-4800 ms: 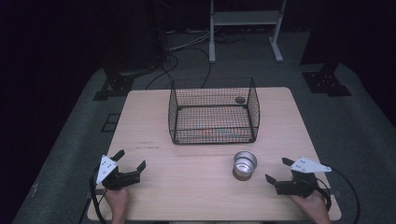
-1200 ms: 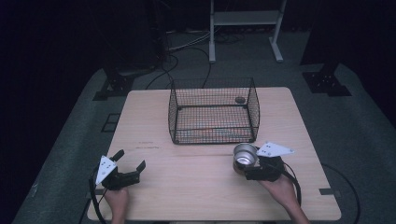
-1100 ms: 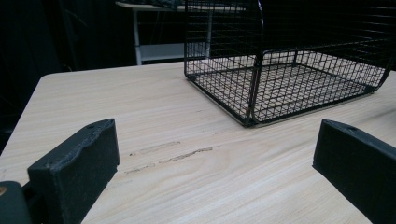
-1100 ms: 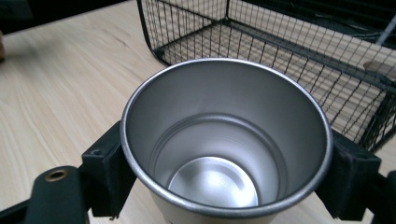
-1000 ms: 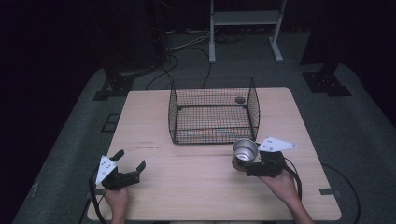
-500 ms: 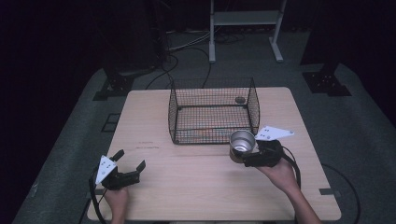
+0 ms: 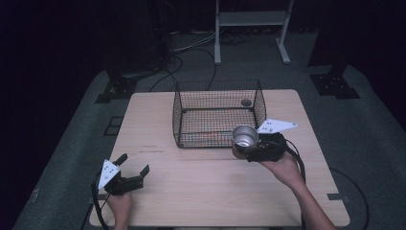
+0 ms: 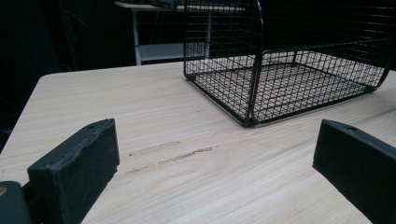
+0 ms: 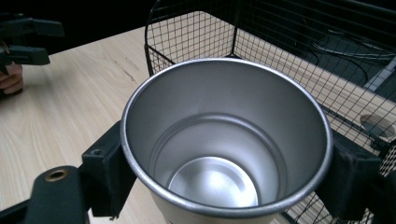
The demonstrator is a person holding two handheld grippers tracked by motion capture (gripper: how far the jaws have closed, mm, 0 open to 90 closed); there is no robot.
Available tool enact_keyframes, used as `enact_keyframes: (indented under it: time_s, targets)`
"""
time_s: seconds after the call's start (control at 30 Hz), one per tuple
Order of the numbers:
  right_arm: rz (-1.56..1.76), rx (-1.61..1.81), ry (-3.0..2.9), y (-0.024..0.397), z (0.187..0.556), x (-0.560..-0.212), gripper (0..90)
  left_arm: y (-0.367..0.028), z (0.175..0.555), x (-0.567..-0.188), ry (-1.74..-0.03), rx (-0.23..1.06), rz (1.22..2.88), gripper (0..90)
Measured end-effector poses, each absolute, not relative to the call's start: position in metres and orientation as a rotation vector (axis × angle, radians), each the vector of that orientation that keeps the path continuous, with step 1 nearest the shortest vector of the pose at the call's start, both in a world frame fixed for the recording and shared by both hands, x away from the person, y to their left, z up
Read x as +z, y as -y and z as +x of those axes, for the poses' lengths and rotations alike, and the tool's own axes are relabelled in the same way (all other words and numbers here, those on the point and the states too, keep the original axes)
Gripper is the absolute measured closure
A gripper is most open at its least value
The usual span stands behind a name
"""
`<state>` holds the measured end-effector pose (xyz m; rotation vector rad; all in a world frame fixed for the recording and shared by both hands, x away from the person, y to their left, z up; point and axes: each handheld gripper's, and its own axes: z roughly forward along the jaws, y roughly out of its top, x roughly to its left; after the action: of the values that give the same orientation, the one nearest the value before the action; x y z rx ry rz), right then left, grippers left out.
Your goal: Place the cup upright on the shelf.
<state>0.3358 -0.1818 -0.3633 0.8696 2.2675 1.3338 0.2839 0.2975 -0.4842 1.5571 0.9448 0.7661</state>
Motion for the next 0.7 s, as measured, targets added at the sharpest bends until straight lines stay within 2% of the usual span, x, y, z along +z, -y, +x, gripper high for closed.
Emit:
enact_keyframes:
  time_s: [0.7]
  targets:
    - [0.837, 1.325, -2.285, 0.164, 0.370, -0.335, 17.7, -0.298, 0.285, -0.484, -0.943, 0.759, 1.560, 0.0]
